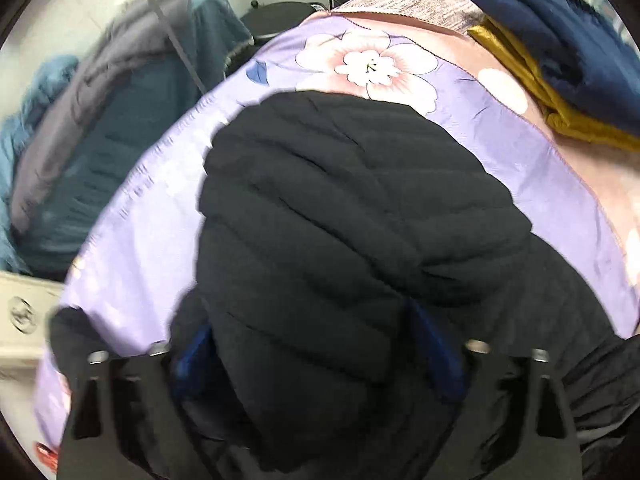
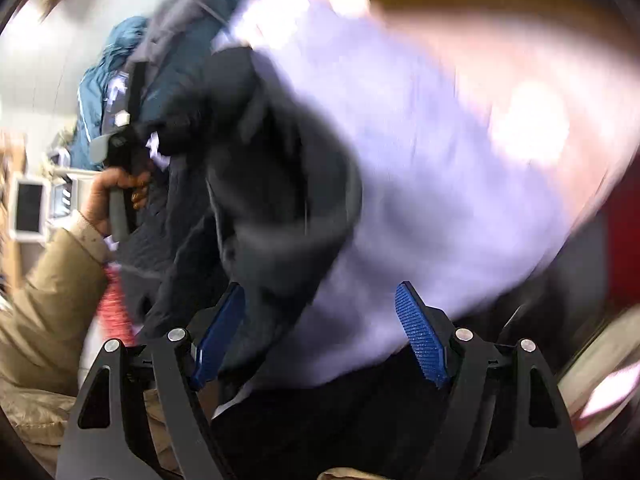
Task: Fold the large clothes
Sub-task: 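Lift the black jacket with both grippers and shake it out in the air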
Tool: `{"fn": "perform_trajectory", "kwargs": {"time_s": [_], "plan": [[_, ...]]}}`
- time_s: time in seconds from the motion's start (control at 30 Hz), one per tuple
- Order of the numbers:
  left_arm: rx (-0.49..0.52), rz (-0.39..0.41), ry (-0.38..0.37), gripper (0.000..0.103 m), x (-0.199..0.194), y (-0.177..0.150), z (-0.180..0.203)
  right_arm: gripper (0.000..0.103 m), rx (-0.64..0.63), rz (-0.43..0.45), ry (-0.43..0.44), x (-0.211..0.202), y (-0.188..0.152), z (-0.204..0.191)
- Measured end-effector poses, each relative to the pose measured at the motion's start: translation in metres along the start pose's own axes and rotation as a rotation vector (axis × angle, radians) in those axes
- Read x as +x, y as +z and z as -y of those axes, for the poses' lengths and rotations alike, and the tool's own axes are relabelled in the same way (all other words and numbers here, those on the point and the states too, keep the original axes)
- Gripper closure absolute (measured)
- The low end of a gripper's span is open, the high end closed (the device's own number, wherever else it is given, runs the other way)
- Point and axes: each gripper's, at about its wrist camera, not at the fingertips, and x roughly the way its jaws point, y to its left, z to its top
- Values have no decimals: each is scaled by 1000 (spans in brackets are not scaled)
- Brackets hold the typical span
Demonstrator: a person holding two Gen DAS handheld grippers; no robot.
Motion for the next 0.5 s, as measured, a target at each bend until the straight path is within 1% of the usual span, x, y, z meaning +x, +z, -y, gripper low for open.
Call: {"fn": "perform_trajectory", "kwargs": {"time_s": [0.03, 0.07, 0.1, 0.13, 0.17, 0.2, 0.23, 0.27, 0.3, 0.33, 0.37, 0.4, 0.43, 0.47, 0.5], "plan": [[-18, 7, -20, 40, -1, -4, -1, 26, 15, -41, 58, 8, -2, -1], [-24, 14, -32, 45, -3, -5, -1, 26, 15, -95, 143, 24, -3, -5], [-30, 25, -42, 54, -8, -8, -2, 26, 5, -130, 200, 37, -1, -10], [-38, 32, -52, 68, -13, -10, -2, 26, -6, -147, 228, 51, 2, -15], [-58, 39, -87, 75, -18, -12, -5, 30, -17, -150, 199, 64, 8, -19], [-82, 44, -115, 84, -25, -14, -8, 55, -26, -136, 100, 73, 14, -21], [-105, 56, -130, 88, -35, -17, -12, 75, -28, -125, 40, 78, 19, -23], [-126, 84, -133, 89, -49, -19, -18, 85, -28, -115, 39, 80, 22, -26], [-134, 105, -127, 91, -58, -22, -21, 90, -62, -96, 52, 77, 26, -35], [-146, 132, -114, 92, -71, -25, -26, 91, -138, -63, 50, 67, 30, -51], [-180, 177, -99, 93, -92, -28, -36, 93, -206, -24, 41, 58, 32, -64], [-218, 216, -104, 94, -111, -30, -45, 94, -322, 57, 22, 37, 36, -89], [-264, 263, -113, 94, -132, -34, -57, 94, -387, 111, 15, 22, 39, -104], [-314, 334, -107, 95, -167, -40, -72, 95, -442, 167, 15, 5, 44, -120], [-334, 388, -89, 95, -193, -45, -82, 96, -491, 236, 27, -18, 52, -140]]}}
